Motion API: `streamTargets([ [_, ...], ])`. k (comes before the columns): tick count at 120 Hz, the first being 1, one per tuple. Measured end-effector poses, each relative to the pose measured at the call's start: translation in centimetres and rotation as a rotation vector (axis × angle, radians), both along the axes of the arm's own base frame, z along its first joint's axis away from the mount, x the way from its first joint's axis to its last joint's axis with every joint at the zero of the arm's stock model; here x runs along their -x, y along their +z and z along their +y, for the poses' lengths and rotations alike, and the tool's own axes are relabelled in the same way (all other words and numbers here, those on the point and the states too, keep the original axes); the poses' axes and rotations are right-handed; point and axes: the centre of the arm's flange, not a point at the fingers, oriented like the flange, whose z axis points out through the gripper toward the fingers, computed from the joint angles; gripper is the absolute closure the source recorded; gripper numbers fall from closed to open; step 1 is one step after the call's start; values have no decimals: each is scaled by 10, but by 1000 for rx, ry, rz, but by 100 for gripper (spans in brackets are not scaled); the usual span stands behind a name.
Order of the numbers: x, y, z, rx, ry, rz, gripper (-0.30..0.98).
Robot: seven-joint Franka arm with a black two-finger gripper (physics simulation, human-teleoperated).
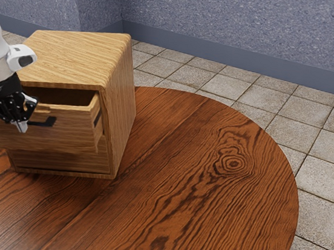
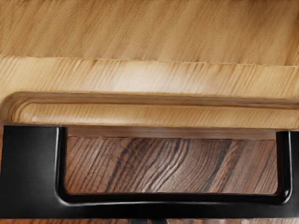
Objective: Push the drawer handle with one arm to close the drawer
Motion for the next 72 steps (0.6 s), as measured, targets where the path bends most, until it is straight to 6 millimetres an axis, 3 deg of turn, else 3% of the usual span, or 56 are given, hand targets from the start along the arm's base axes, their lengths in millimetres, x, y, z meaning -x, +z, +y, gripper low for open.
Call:
streamTargets([
  [60,-72,-9,22,-18,-4,8,79],
  [72,-78,-11,24,-19,-4,6,79],
])
